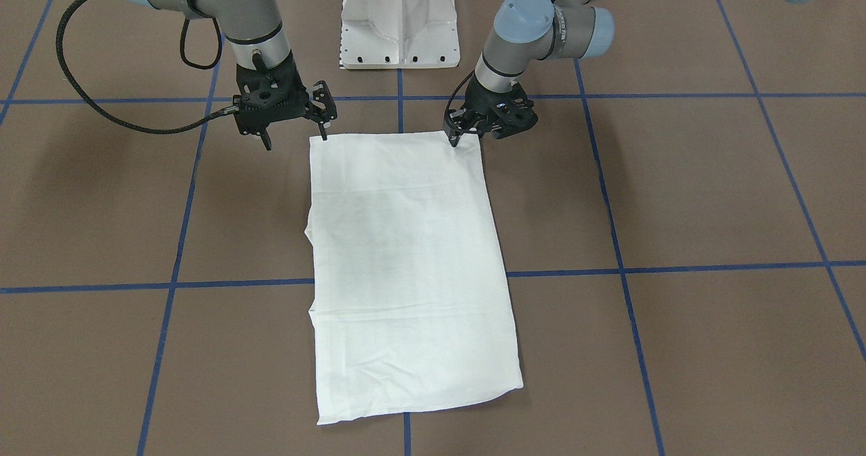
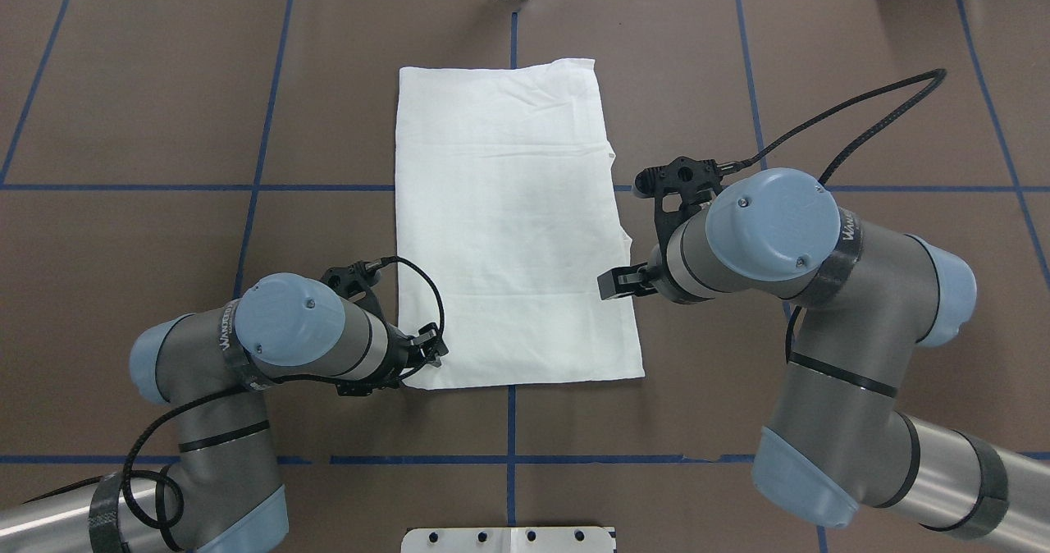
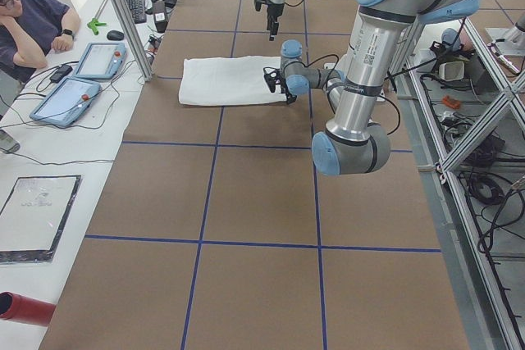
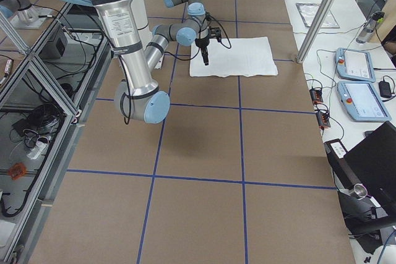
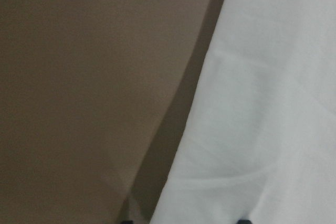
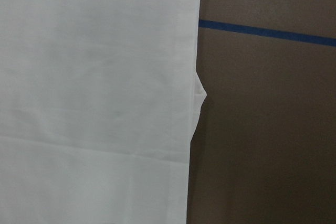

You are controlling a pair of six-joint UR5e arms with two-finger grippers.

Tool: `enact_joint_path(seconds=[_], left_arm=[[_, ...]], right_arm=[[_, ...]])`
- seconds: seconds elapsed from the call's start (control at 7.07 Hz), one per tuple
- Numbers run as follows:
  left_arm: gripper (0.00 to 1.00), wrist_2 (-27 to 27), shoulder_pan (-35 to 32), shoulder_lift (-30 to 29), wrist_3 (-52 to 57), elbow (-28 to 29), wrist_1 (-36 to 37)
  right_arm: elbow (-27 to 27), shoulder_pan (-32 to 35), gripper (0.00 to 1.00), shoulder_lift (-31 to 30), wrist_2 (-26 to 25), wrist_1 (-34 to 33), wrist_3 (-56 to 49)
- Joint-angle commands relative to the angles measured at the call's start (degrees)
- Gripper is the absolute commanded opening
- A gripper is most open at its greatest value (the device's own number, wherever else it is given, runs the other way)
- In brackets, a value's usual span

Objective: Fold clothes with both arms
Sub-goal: 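Lower both grippers to the shirt's near corners, nearest the robot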

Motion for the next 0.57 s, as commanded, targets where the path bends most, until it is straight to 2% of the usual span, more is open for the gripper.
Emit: enact_joint_path(seconds=[0.0,0.14,0.42], left_arm=[[0.22,0.6,0.0,-0.4,-0.1,-0.1,0.0],[0.0,0.9,0.0,-0.5,-0.1,-0.1,0.1],[0.0,0.9,-1.2,-0.6,0.1,-0.6,0.1]], right_arm=[[0.0,0.0,1.0,0.0,-0.1,0.0,0.1],[0.0,0.0,1.0,-0.1,-0.1,0.0,0.1],[0.0,-0.1,1.0,-0.1,-0.1,0.0,0.3]])
